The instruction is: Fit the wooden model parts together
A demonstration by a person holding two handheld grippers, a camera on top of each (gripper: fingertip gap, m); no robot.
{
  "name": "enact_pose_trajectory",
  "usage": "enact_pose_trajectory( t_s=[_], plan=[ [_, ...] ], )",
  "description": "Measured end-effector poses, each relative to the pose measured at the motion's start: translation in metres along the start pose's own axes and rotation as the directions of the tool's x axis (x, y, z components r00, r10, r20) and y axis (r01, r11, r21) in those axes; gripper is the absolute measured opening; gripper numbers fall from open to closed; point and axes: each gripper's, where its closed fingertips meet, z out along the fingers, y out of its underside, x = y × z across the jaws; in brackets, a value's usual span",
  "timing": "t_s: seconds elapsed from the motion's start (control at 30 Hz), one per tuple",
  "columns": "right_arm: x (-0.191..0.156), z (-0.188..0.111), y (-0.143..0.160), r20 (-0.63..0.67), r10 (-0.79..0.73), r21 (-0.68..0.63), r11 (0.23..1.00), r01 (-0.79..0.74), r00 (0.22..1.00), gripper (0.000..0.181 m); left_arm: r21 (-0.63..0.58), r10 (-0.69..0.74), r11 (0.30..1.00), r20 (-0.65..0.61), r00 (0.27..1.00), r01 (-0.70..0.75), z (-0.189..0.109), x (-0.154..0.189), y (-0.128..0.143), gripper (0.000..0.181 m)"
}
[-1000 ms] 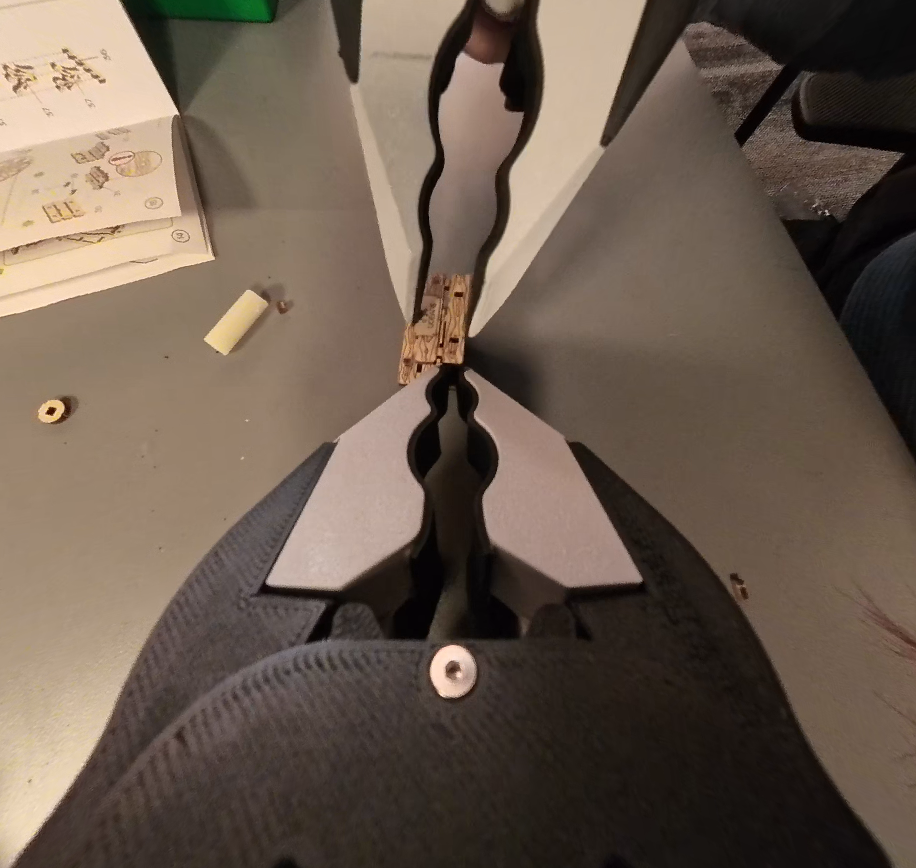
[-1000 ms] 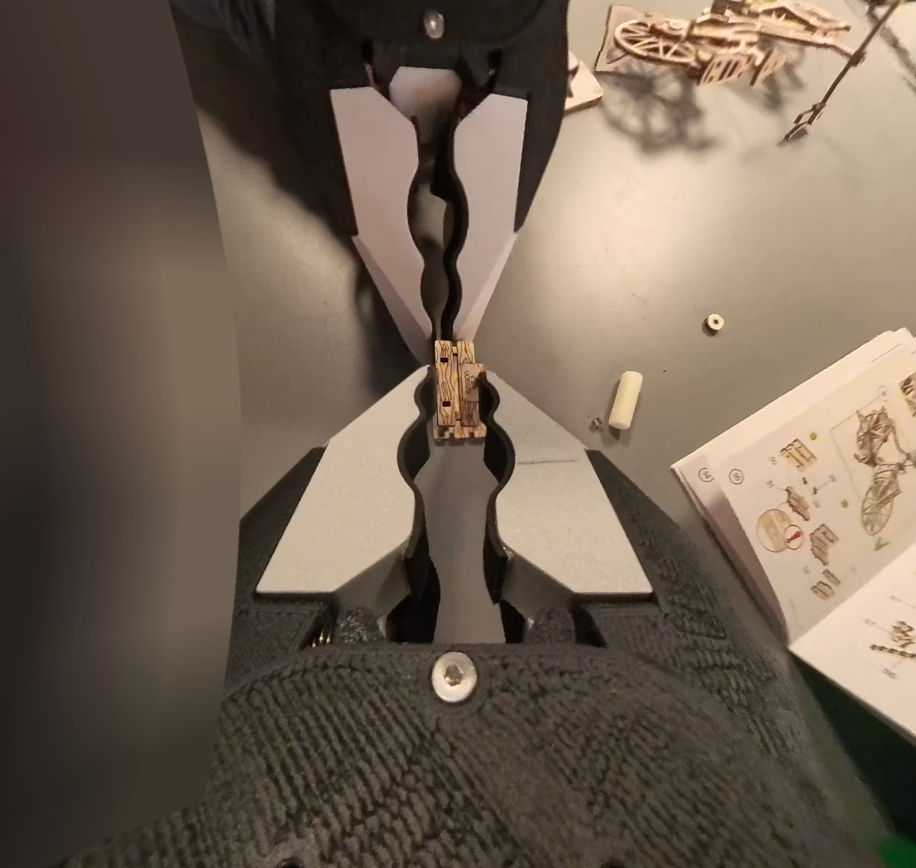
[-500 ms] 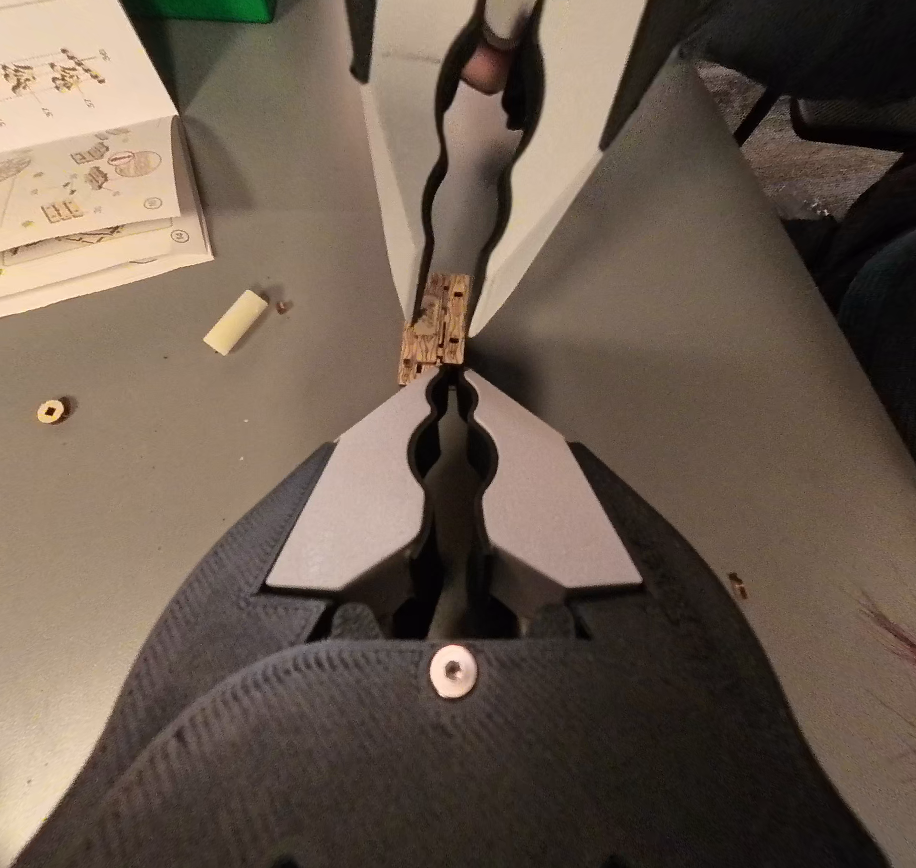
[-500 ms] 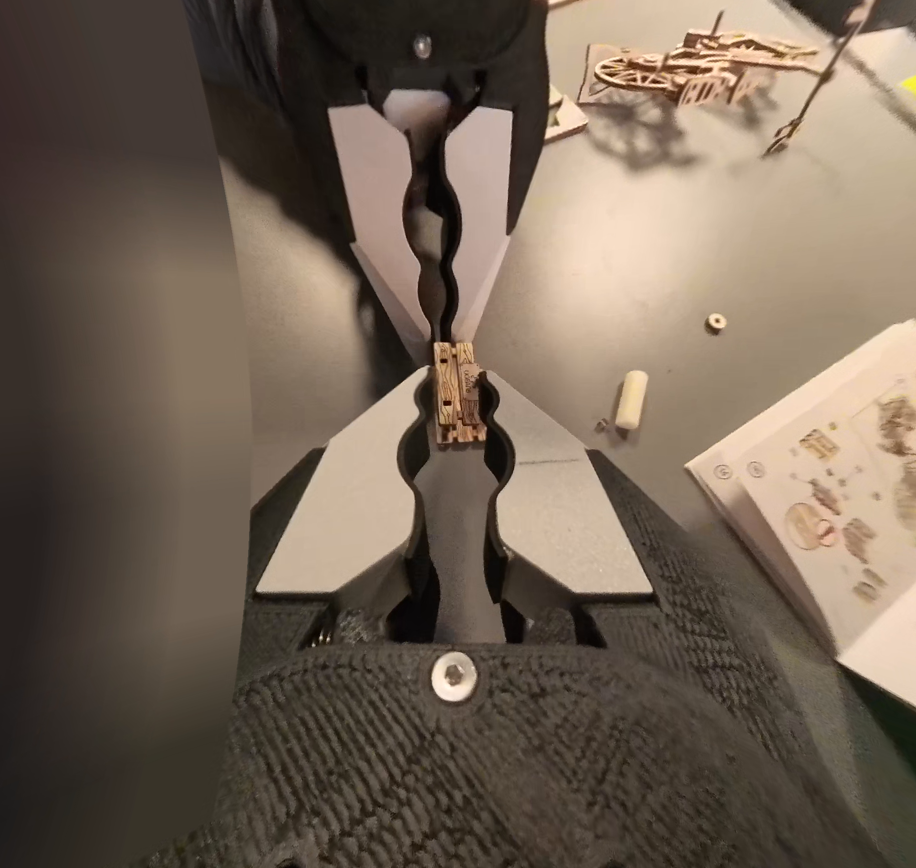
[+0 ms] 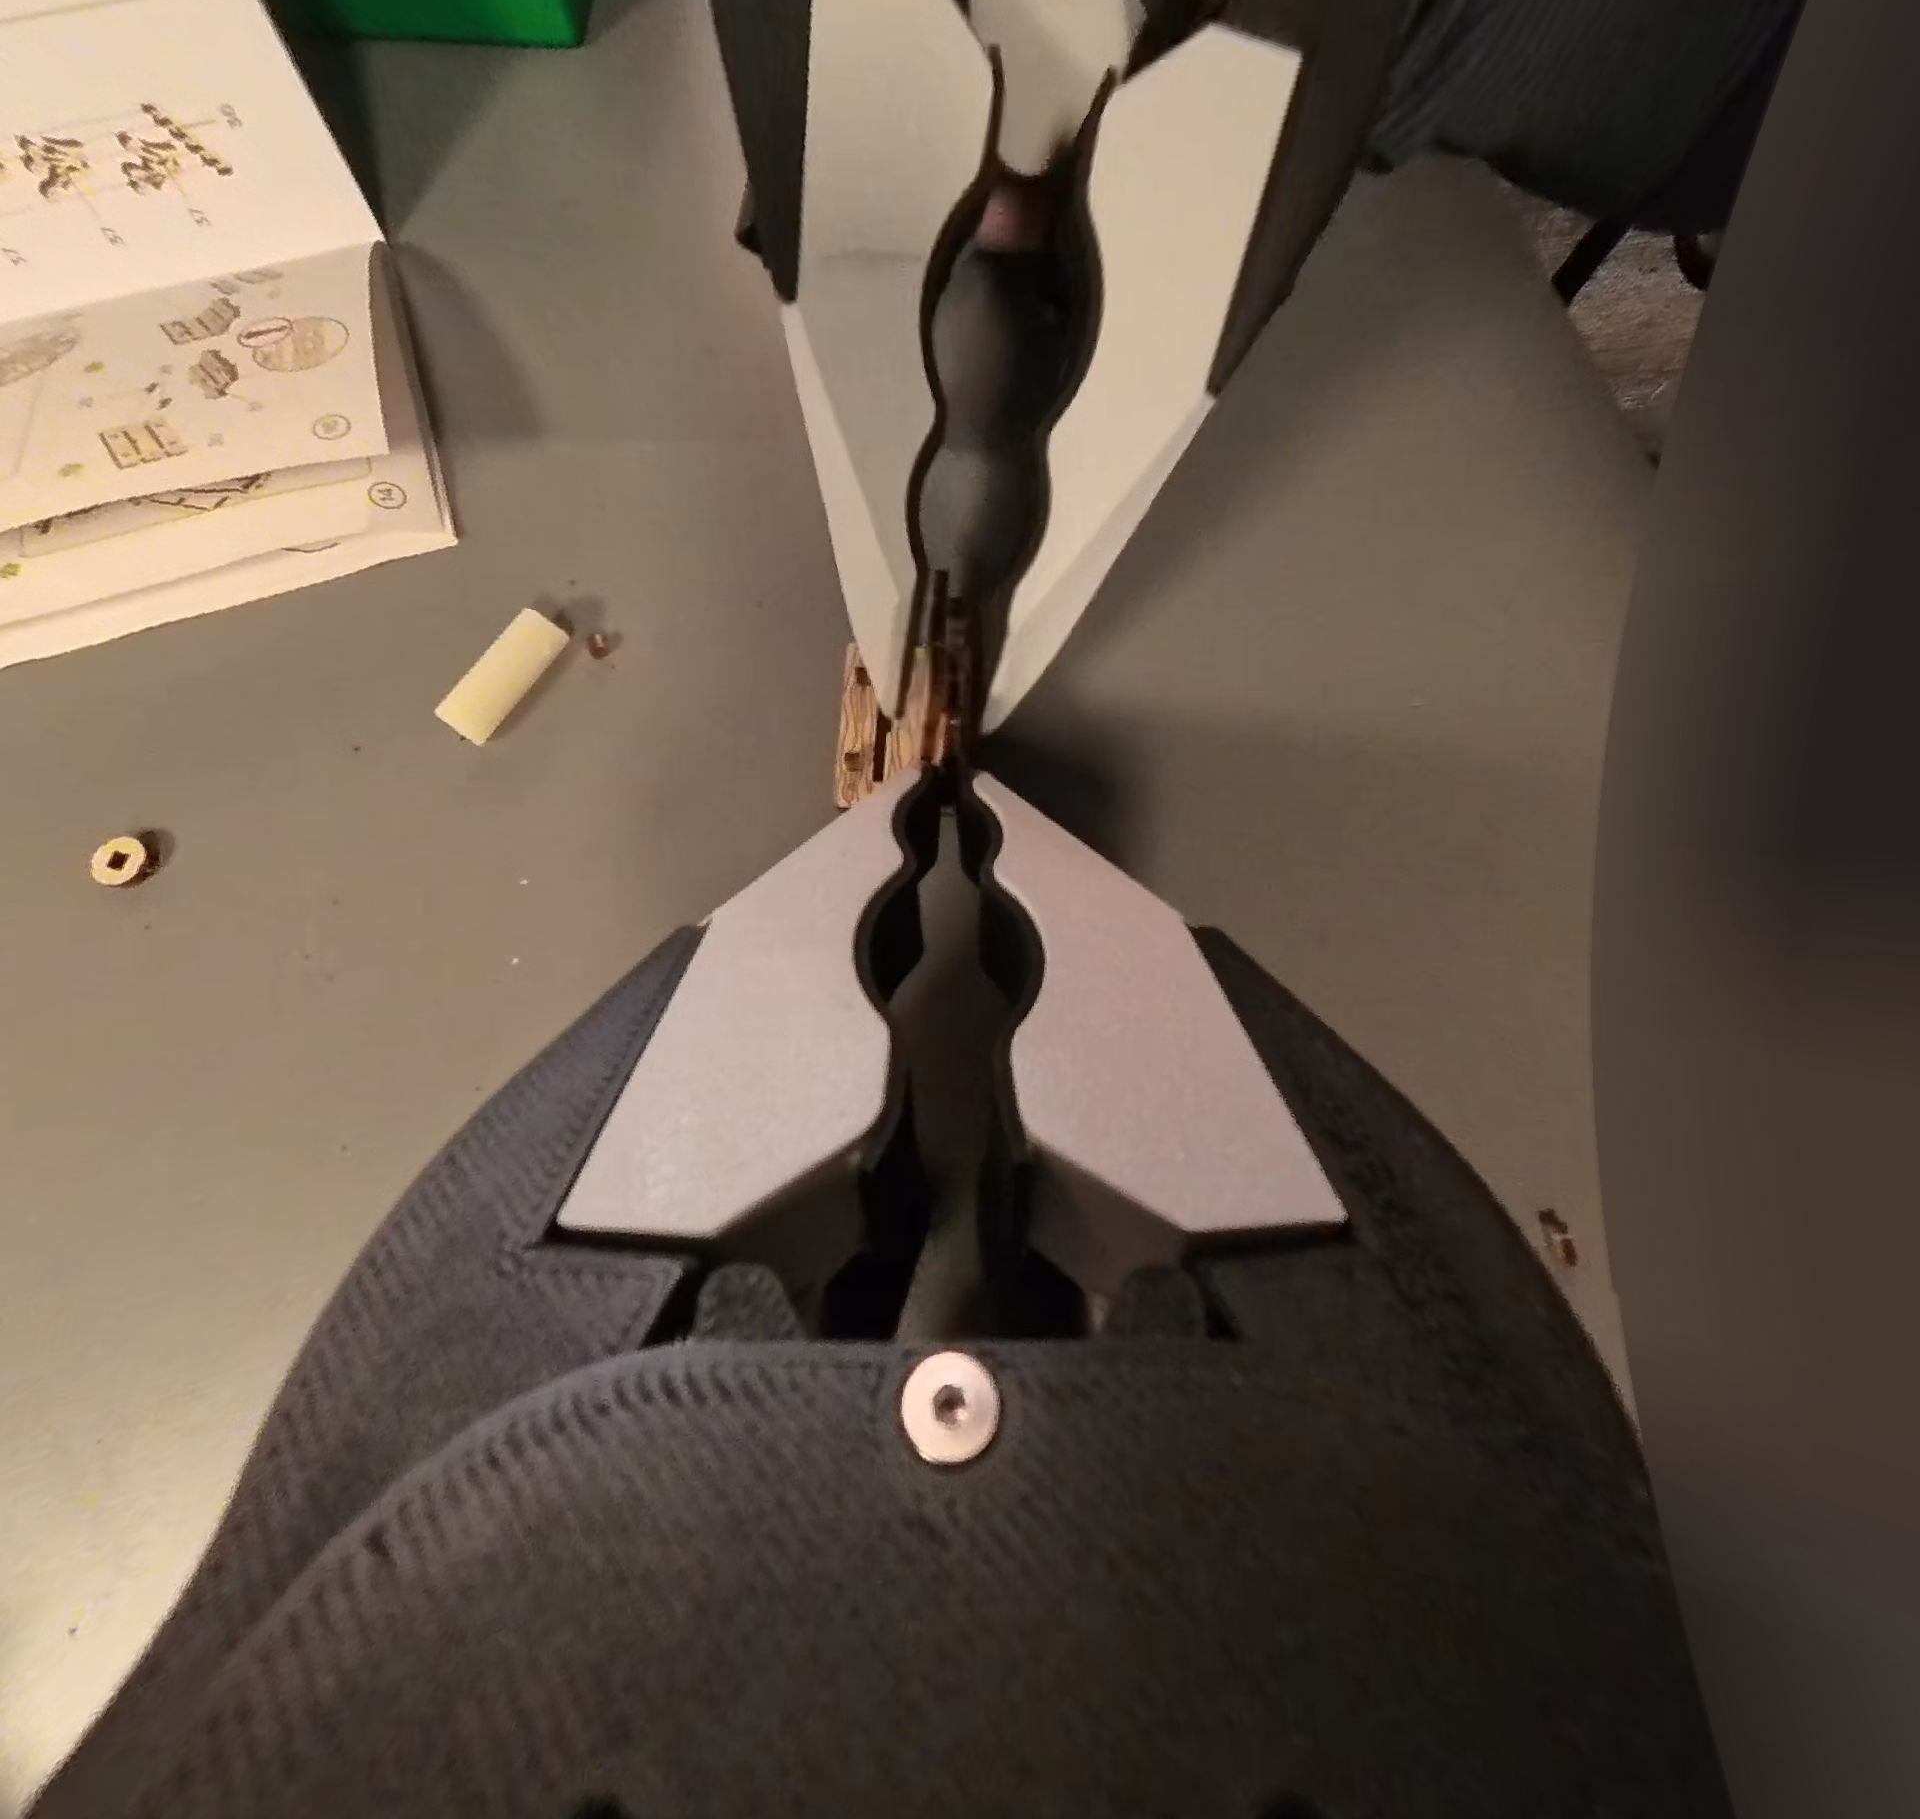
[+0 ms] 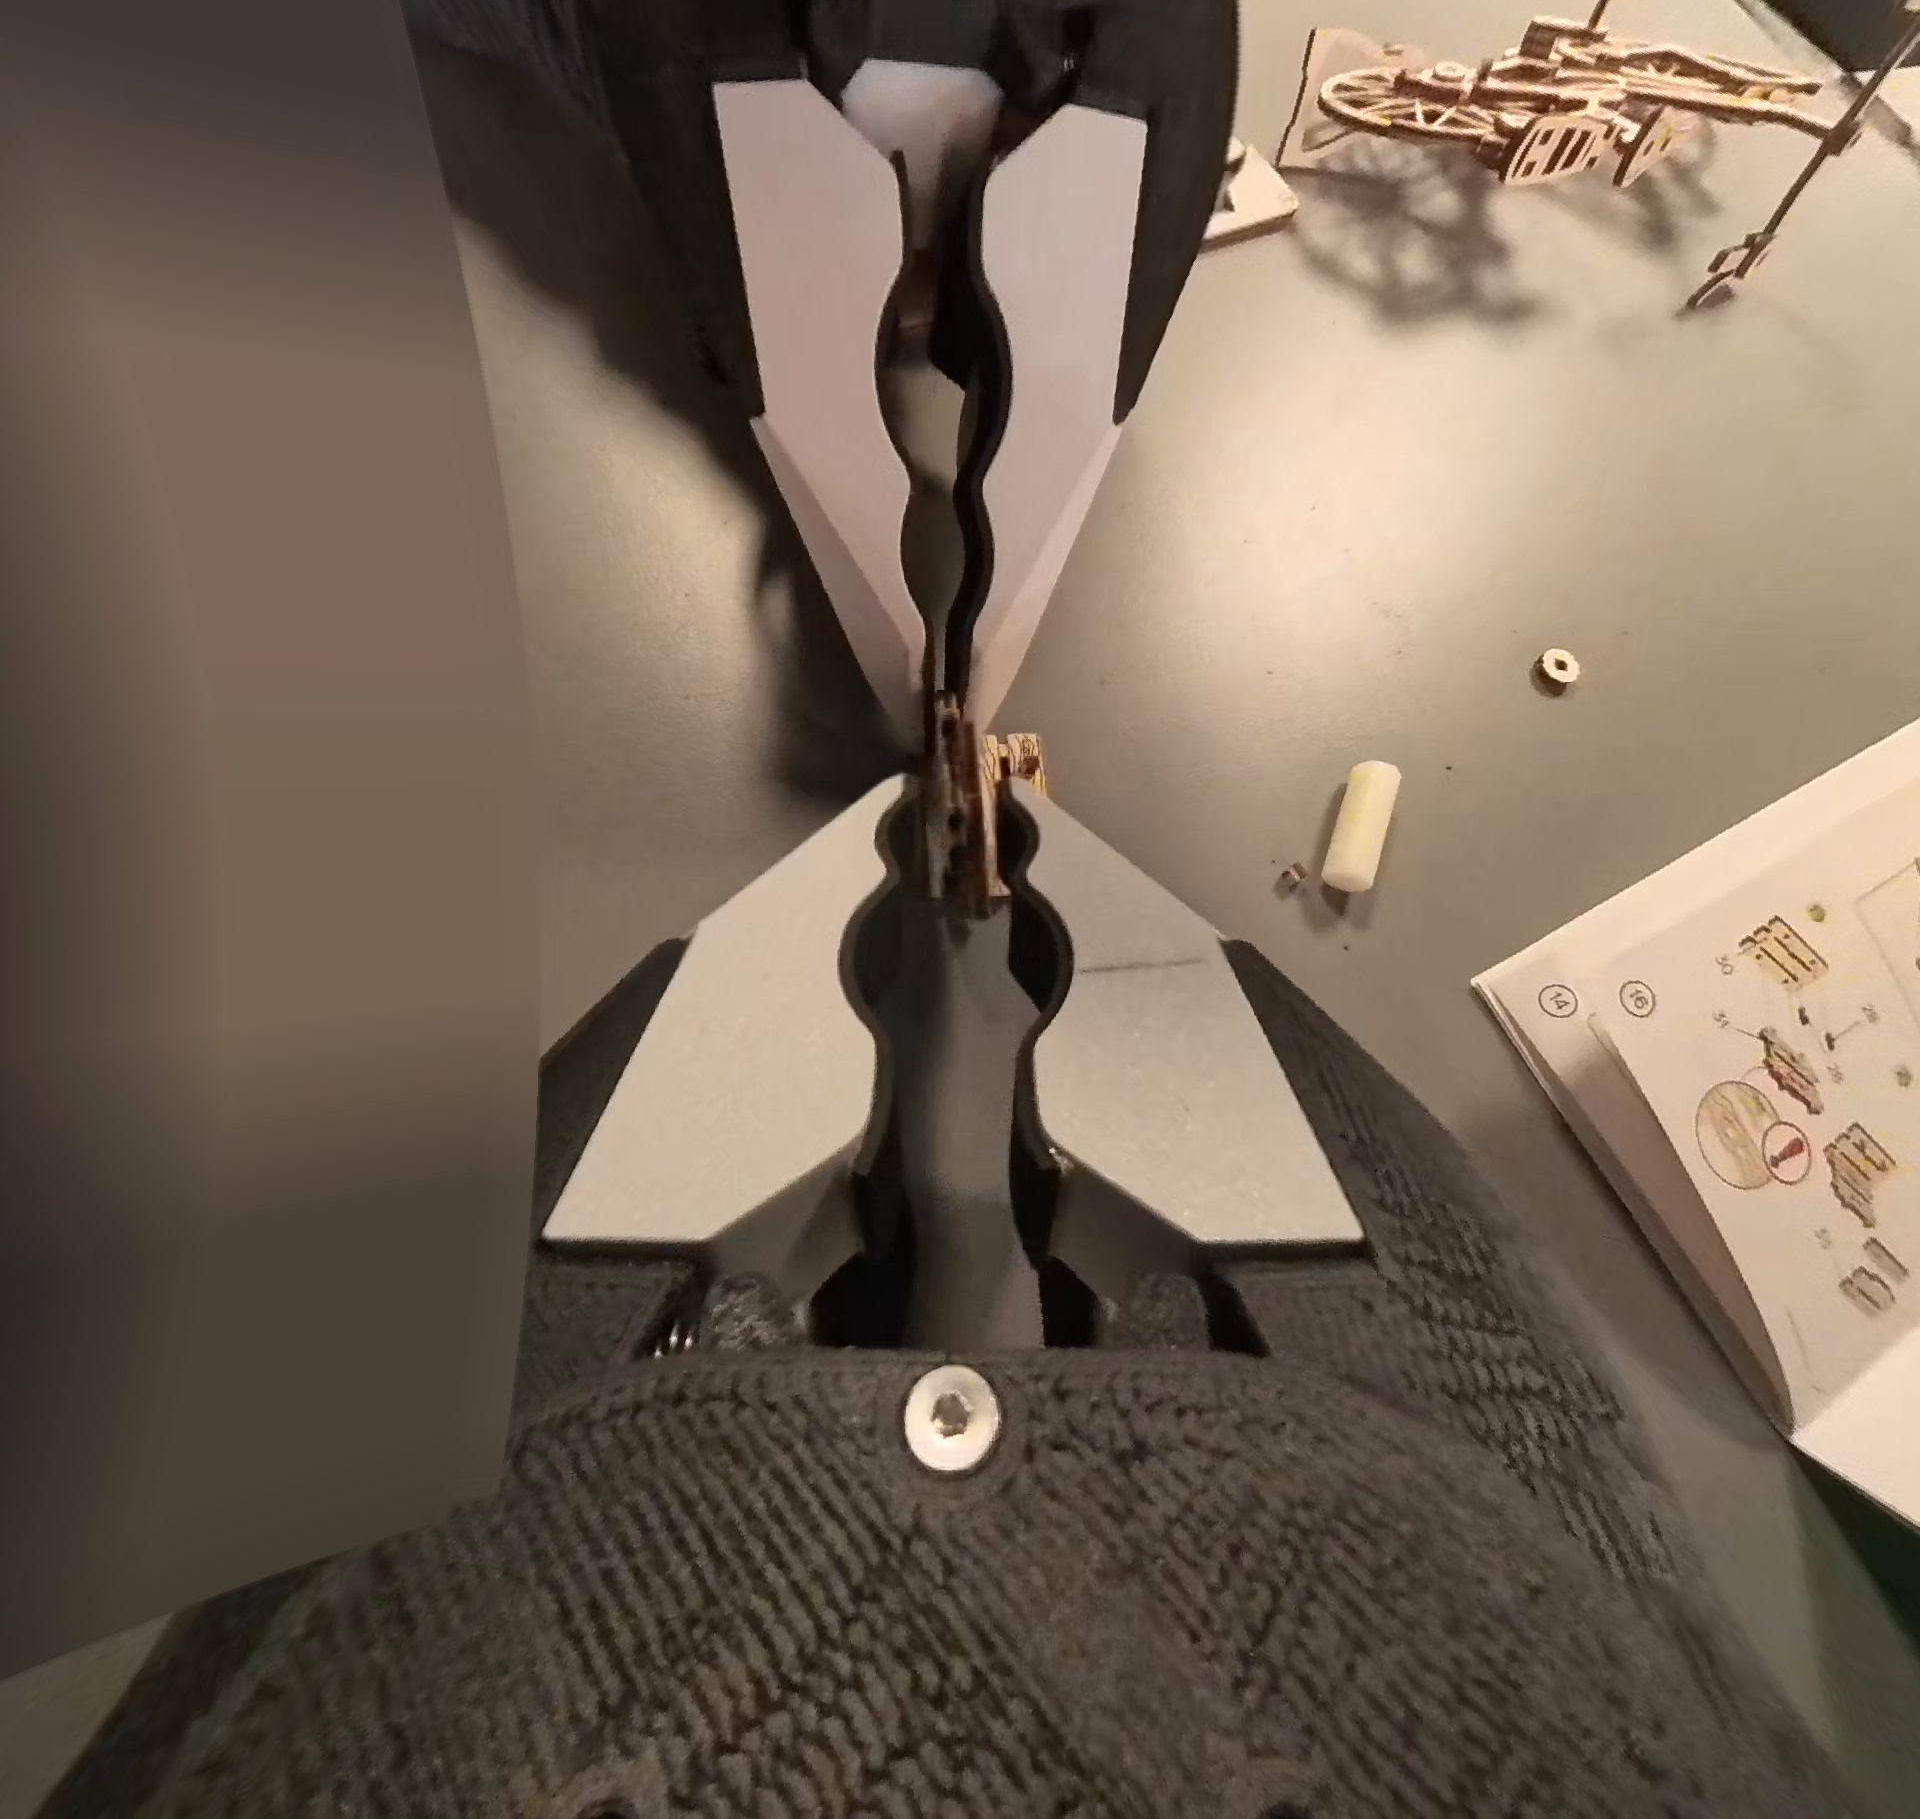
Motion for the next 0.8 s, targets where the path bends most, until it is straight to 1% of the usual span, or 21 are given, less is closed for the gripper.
enact_pose_trajectory(
  t_s=[0.1, 0.23, 0.37, 0.43, 0.53, 0.63, 0.73, 0.8],
  plan=[
    [0.001, -0.006, -0.002, 0.008, 0.033, 0.033, 0.999, -0.034, 0.999, 0.017, 0.0, 0.005, 1.0, 0.004, 1.0, -0.005, 0.0, 0.0, 0.0, 0.002],
    [0.003, -0.015, -0.002, 0.018, 0.067, 0.068, 0.995, -0.068, 0.998, 0.008, 0.0, 0.004, 1.0, 0.003, 1.0, -0.004, 0.0, 0.0, 0.0, 0.002],
    [0.004, -0.019, 0.01, 0.021, 0.077, 0.023, 0.997, -0.077, 0.997, 0.014, 0.0, 0.01, 1.0, -0.006, 1.0, -0.01, 0.0, 0.002, 0.0, 0.002],
    [0.002, -0.02, 0.012, 0.046, 0.087, 0.011, 0.996, -0.088, 0.995, 0.002, 0.0, 0.012, 1.0, -0.008, 1.0, -0.012, 0.0, 0.002, 0.0, 0.002],
    [0.005, -0.025, 0.009, 0.056, 0.116, 0.047, 0.992, -0.119, 0.992, 0.001, 0.0, 0.016, 1.0, -0.009, 1.0, -0.016, 0.0, 0.003, 0.0, 0.002],
    [0.015, -0.032, 0.008, 0.004, 0.138, 0.077, 0.987, -0.137, 0.99, 0.001, 0.0, 0.02, 1.0, -0.011, 1.0, -0.02, 0.0, 0.003, 0.0, 0.002],
    [0.028, -0.04, 0.006, -0.111, 0.13, 0.089, 0.989, -0.121, 0.985, 0.001, 0.0, 0.025, 1.0, -0.015, 1.0, -0.025, 0.0, 0.005, 0.0, 0.002],
    [0.035, -0.044, 0.01, -0.21, 0.073, 0.034, 0.997, -0.068, 0.975, 0.001, 0.0, 0.032, 0.999, -0.026, 0.999, -0.032, 0.0, 0.007, 0.0, 0.002]
  ],
)
